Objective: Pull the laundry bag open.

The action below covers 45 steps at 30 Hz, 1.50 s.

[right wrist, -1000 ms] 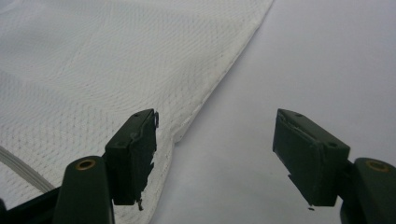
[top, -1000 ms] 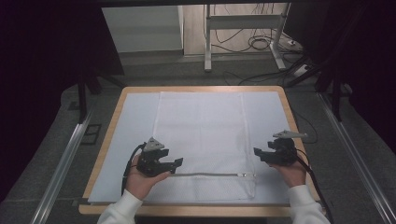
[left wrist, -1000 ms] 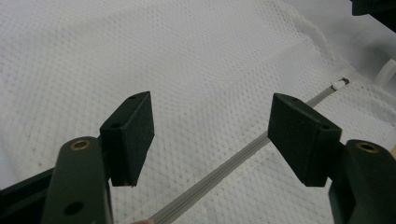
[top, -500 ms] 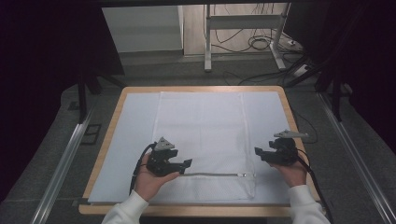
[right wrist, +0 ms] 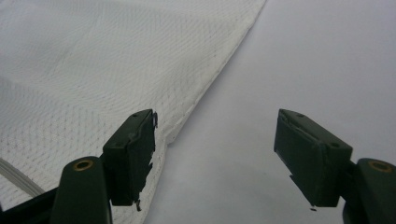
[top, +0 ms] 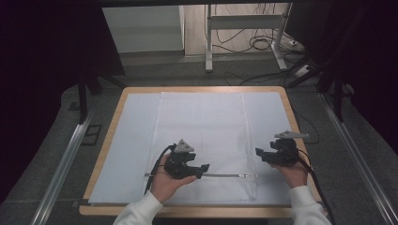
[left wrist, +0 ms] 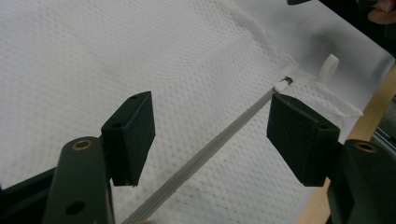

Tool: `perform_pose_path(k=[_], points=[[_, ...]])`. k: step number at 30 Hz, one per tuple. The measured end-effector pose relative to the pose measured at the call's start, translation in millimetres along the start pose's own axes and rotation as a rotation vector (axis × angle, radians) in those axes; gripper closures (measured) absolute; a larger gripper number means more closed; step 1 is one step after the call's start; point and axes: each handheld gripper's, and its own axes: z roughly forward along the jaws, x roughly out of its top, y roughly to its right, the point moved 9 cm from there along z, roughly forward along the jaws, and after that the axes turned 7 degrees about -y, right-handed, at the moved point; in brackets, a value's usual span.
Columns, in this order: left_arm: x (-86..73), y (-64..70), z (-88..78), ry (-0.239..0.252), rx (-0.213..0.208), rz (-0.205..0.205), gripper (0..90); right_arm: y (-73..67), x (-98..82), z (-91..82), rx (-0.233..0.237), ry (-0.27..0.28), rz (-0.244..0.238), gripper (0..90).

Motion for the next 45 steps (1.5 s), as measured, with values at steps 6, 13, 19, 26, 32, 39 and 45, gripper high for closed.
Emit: perform_pose_path(k=[6,13,19,26,32,39,45], points=[[1.3,12.0,9.2,-0.021,-0.025,0.029,33.4,-0.3,0.1,0.2,-0.006,0.004,-0.008,27.9],[1.5,15.0,15.2,-0.032,-0.007,0.048,33.6,0.2,-0.2,1.0,-0.013,0.001,-0.018,27.2],[1.9,18.7,18.9,-0.04,-0.019,0.054,33.7,0.5,-0.5,1.1,-0.016,-0.002,-0.016,27.0],[2.0,23.1,24.2,-0.053,-0.025,0.063,35.9,1.0,-0.4,1.5,-0.016,-0.003,-0.016,27.0],[2.7,24.3,29.6,-0.061,-0.028,0.062,35.7,0.7,-1.1,2.2,-0.016,-0.01,-0.019,27.0],[2.1,27.2,36.0,-0.067,-0.03,0.053,36.2,2.3,-0.1,0.0,-0.019,-0.003,-0.013,26.9],[4.1,32.2,46.0,-0.086,-0.028,0.06,38.2,3.2,-0.5,0.1,-0.026,-0.006,-0.018,27.0]])
